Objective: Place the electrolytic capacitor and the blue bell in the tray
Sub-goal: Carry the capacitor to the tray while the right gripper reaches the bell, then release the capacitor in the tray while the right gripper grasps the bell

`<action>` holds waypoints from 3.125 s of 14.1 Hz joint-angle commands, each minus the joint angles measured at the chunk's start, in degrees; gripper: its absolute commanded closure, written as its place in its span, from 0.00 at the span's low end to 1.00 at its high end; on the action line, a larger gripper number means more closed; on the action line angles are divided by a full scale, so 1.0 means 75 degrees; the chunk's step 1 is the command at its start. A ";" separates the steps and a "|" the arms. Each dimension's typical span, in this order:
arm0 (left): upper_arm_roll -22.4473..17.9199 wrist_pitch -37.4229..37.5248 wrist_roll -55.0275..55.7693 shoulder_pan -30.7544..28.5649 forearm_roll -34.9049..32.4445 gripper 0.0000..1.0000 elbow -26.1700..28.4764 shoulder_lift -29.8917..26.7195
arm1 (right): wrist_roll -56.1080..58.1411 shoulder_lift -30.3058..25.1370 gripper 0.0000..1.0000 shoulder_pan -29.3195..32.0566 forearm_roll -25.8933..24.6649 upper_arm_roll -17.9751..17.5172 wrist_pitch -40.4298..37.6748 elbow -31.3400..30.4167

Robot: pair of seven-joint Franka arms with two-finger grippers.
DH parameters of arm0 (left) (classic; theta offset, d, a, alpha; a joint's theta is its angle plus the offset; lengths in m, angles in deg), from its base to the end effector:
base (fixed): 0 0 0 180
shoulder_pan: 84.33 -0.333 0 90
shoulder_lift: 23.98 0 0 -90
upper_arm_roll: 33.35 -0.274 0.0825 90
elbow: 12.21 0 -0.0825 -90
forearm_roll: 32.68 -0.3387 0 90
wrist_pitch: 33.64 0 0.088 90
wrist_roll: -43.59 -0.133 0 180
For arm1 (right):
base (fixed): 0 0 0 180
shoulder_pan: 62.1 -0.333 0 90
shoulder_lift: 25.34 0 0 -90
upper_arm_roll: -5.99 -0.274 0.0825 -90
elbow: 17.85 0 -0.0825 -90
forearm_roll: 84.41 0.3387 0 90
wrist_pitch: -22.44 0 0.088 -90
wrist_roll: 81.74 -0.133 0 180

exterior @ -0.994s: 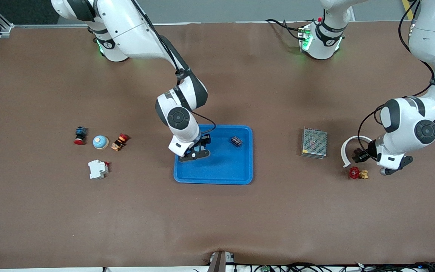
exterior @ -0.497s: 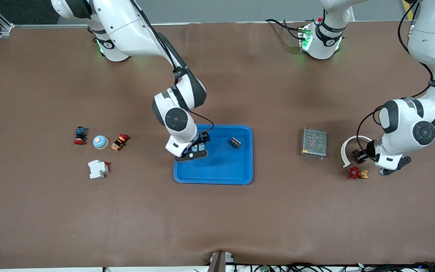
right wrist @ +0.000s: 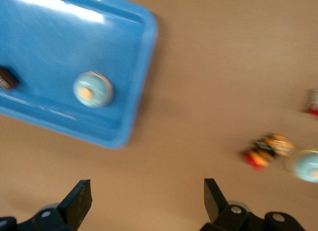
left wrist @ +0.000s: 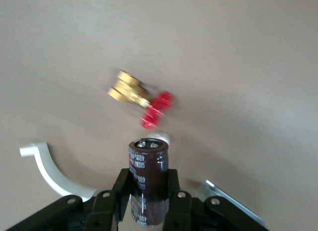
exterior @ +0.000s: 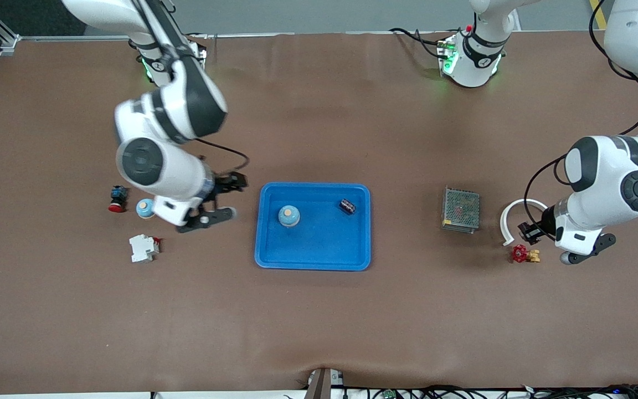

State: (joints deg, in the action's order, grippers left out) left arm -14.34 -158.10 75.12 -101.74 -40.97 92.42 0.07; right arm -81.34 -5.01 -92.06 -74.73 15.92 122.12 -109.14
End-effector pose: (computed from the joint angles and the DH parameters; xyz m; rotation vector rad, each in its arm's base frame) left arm 0.5826 0.0004 0.2750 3.0551 0.7170 -0.0782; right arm 0.5322 0.2236 0.3680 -3.0194 -0.4806 0.3323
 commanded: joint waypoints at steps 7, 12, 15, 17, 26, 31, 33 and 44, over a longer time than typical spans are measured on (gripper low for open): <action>0.0547 0.1559 0.3635 0.1814 -0.0055 1.00 -0.2419 0.1058 | 0.4043 -0.1176 0.00 0.2234 -0.0951 -0.0118 0.0768 -0.2134; 0.0535 0.1513 0.5262 0.2728 -0.0067 1.00 -0.3029 0.1644 | 0.5476 -0.1129 0.00 0.2741 -0.1127 -0.0118 0.2759 -0.3458; 0.0523 0.1233 0.6246 0.3163 -0.0067 1.00 -0.3146 0.1867 | 0.5979 -0.1106 0.00 0.2799 -0.1197 -0.0106 0.4271 -0.4290; 0.0500 0.0777 0.7031 0.3666 -0.0102 1.00 -0.3170 0.2124 | 0.6495 -0.0966 0.00 0.2963 -0.1209 -0.0118 0.4871 -0.4515; 0.0195 -0.1616 0.9811 0.4757 -0.0090 1.00 -0.3439 0.3121 | 0.7224 0.0078 0.00 0.3245 -0.1163 -0.0141 0.6220 -0.4807; -0.0214 -0.1628 0.9906 0.5249 -0.0114 1.00 -0.3428 0.3519 | 0.7072 -0.0003 0.00 0.3046 -0.1104 -0.0165 0.5906 -0.4774; -0.0239 -0.1628 0.9894 0.5344 -0.0137 0.97 -0.3416 0.3602 | 0.6932 -0.0121 0.00 0.2952 -0.1104 -0.0165 0.5216 -0.4517; -0.0519 -0.0975 0.9358 0.5227 -0.0149 0.00 -0.3451 0.2983 | 0.6837 -0.0156 0.00 0.2987 -0.1092 -0.0176 0.5471 -0.5089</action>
State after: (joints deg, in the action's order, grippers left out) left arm -16.83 -169.14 147.31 -62.58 -40.97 66.27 25.55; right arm -29.33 -5.34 -70.03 -82.58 14.92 162.33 -145.76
